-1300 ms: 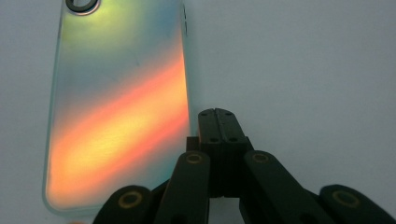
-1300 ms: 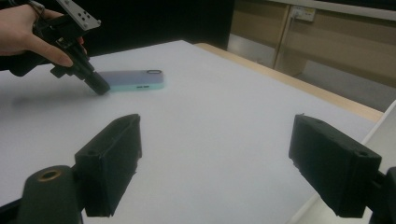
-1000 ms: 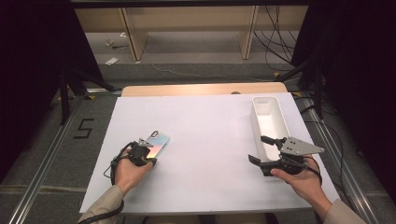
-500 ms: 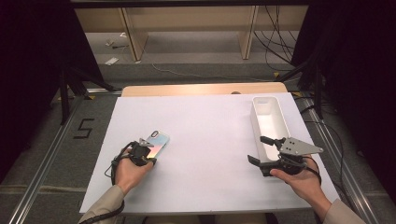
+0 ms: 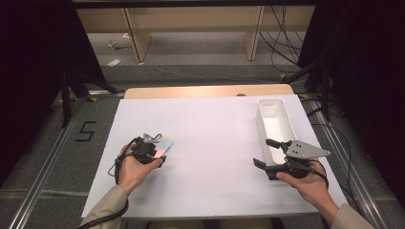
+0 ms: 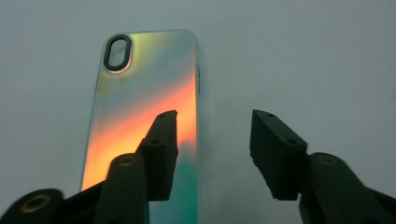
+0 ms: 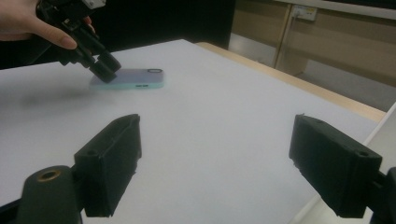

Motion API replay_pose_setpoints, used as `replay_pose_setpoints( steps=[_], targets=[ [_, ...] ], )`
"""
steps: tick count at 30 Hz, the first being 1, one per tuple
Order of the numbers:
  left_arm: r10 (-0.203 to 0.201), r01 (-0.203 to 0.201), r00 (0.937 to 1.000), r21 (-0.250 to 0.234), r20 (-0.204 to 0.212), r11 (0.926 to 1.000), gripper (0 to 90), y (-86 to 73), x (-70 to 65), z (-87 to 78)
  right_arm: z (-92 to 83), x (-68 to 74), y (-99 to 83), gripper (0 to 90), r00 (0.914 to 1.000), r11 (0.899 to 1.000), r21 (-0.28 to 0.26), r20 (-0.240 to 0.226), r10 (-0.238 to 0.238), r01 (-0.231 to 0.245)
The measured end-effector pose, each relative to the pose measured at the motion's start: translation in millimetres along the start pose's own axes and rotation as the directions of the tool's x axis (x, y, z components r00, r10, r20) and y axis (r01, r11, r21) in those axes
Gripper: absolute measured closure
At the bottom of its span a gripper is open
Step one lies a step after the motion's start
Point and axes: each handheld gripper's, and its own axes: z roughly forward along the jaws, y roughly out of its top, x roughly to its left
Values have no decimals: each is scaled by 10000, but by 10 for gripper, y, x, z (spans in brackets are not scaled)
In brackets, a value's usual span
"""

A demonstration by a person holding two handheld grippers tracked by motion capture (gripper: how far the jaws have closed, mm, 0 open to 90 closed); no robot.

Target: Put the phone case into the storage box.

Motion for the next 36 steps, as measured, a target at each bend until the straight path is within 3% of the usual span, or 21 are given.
replay_pose_setpoints(
  steps=[2, 3, 6, 12, 13, 22, 27, 36],
  targets=[
    [35, -35, 10000, 116, 9, 9999, 344, 24, 13, 8, 1, -3, 0, 176, 10000, 10000, 0, 14, -24, 24],
    [125, -124, 9999, 245, -22, 9996, 344, 44, 30, 20, 3, -4, -1, 176, 10000, 10000, -12, 13, -17, 17],
    [269, -253, 9994, 667, -234, 9975, 164, 93, 85, 71, 7, -4, -2, 176, 10000, 10000, 2, 4, -13, 13],
    [690, -640, 9971, 1421, -307, 9878, 65, 168, 226, 173, 5, -4, -2, 176, 10000, 10000, 7, -2, 24, -24],
    [773, -712, 9965, 1670, -307, 9834, 58, 180, 256, 214, 6, -4, -2, 176, 10000, 10000, 1, 7, 28, -28],
    [754, -669, 9967, 2158, -314, 9741, 1, 211, 283, 339, 5, 2, 1, 176, 10000, 10000, 28, 19, -25, 25],
    [805, -652, 9952, 2369, -556, 9694, 0, 205, 306, 376, 7, -1, -2, 176, 10000, 10000, 3, -8, -15, 15],
    [653, -490, 9961, 2426, -596, 9689, 11, 195, 326, 395, 4, 5, 1, 173, 10000, 10000, 18, 29, -21, 21]
  ],
)
